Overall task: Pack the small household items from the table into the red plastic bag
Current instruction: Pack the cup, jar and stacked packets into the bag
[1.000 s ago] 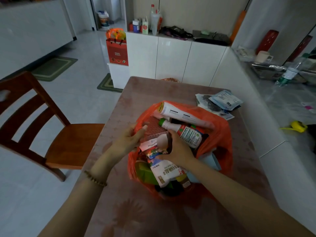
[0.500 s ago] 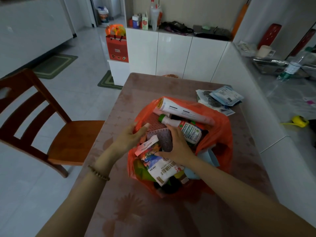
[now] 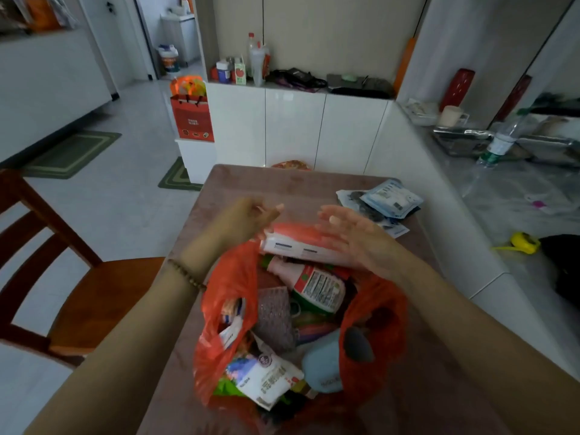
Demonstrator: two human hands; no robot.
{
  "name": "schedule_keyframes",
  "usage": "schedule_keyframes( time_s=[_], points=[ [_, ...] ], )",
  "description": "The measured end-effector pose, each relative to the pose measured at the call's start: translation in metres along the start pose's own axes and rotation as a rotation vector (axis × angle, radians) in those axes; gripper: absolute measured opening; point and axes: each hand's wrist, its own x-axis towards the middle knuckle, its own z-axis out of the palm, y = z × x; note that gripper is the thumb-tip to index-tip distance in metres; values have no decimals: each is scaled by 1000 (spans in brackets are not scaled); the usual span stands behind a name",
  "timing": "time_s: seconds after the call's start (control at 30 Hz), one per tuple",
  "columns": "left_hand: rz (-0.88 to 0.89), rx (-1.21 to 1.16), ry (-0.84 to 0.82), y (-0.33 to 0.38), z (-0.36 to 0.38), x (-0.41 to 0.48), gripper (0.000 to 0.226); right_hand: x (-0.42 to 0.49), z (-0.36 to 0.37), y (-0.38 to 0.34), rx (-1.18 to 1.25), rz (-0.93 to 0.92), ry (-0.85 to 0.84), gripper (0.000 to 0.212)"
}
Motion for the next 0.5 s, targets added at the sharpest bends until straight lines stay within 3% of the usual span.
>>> schedule_keyframes(
  time_s=[0.2,0.33,0.5],
  points=[
    [42,-80,-54,23,56,99,24,42,-86,0,73,9,204,81],
    [-22,-98,-148,20,102,171,31,72,-154,21,125,82,359,46],
    [-279,-154,-276,2,159,255,56,110,-229,58,156,154,500,64]
  ],
)
